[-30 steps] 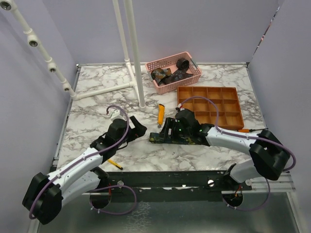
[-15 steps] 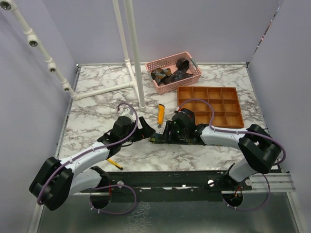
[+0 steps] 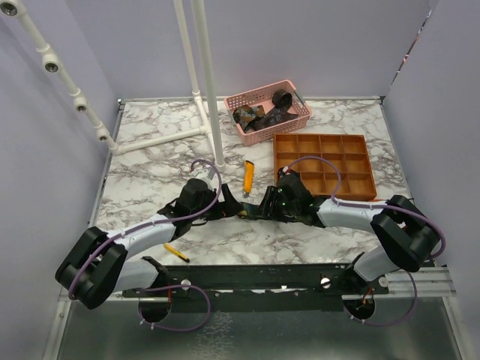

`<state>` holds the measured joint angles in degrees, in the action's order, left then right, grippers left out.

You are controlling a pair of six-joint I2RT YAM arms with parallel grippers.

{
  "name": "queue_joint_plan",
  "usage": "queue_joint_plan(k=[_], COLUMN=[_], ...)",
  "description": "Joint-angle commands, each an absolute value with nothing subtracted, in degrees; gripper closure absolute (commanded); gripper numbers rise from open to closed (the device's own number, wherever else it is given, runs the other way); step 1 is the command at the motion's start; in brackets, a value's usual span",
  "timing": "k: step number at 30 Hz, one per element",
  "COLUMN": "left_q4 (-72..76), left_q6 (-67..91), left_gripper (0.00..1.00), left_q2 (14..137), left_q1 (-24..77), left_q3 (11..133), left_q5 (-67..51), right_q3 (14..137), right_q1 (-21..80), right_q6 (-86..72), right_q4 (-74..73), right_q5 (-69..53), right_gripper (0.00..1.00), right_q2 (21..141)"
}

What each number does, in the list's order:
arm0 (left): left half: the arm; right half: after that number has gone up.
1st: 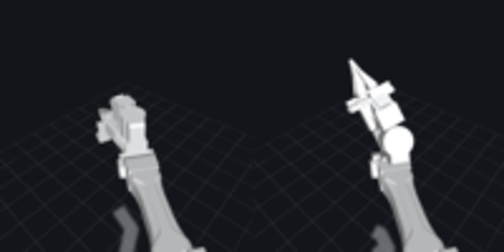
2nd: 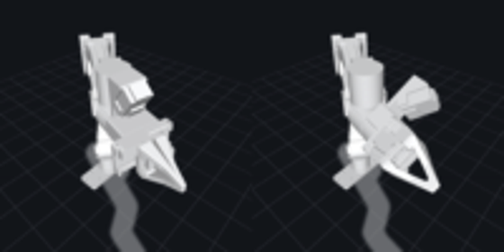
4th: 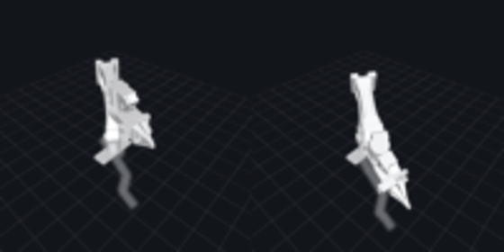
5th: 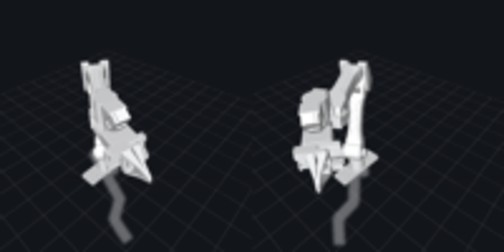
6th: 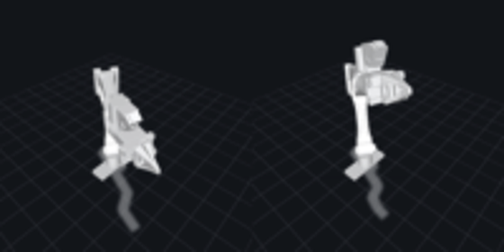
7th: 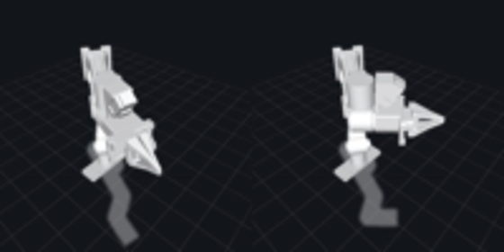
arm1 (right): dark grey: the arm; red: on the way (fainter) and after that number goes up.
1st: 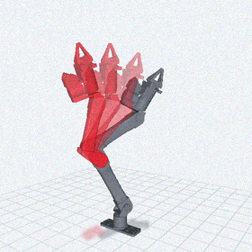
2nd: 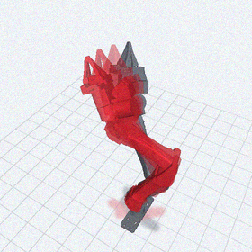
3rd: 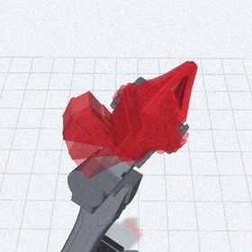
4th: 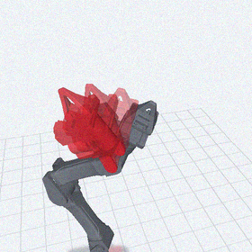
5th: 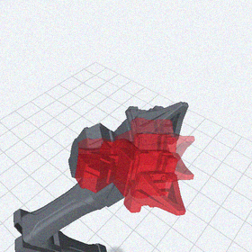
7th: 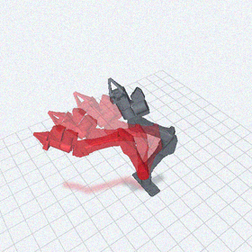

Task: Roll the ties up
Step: Roll the tie at the center of the board.

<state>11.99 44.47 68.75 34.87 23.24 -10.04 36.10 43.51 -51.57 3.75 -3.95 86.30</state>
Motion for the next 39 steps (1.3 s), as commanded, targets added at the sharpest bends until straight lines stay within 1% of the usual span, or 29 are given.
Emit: queue_joint_plan(k=[1,8,12,16,25,31,34,39], left_q4=[14.49,13.75,11.92,10.92,10.53,13.89,16.02,17.07], left_q6=[40.08,36.39,34.03,31.6,30.24,32.07,33.53,34.27], left_gripper=[0.09,0.13,0.15,0.17,0.33,0.43,0.43,0.31], left_q2=[72.47,81.14,83.4,86.19,94.33,95.45,96.09,95.33], left_q1=[34.54,34.45,33.63,32.68,31.99,31.99,31.99,31.97], left_q3=[25.88,31.49,33.92,36.22,38.99,38.35,38.24,37.5], left_q5=[-15.65,-22.49,-22.83,-26.55,-36.0,-38.02,-39.56,-39.35], right_q3=[33.03,29.6,28.7,28.15,26.45,25.92,26.16,26.52], right_q1=[42.19,40.77,40.3,39.89,38.62,38.34,38.24,38.19], right_q6=[-51.35,-50.01,-49.28,-48.72,-48.16,-48.03,-47.94,-47.9], right_q4=[4.32,7.66,8.75,9.67,11.84,13.24,13.27,13.45], right_q5=[-5.97,-8.71,-9.89,-10.53,-12.0,-12.78,-12.83,-13.17], right_gripper=[0.47,0.53,0.55,0.56,0.59,0.6,0.61,0.62], right_q2=[86.73,87.0,87.58,87.79,89.0,89.93,90.32,90.73])
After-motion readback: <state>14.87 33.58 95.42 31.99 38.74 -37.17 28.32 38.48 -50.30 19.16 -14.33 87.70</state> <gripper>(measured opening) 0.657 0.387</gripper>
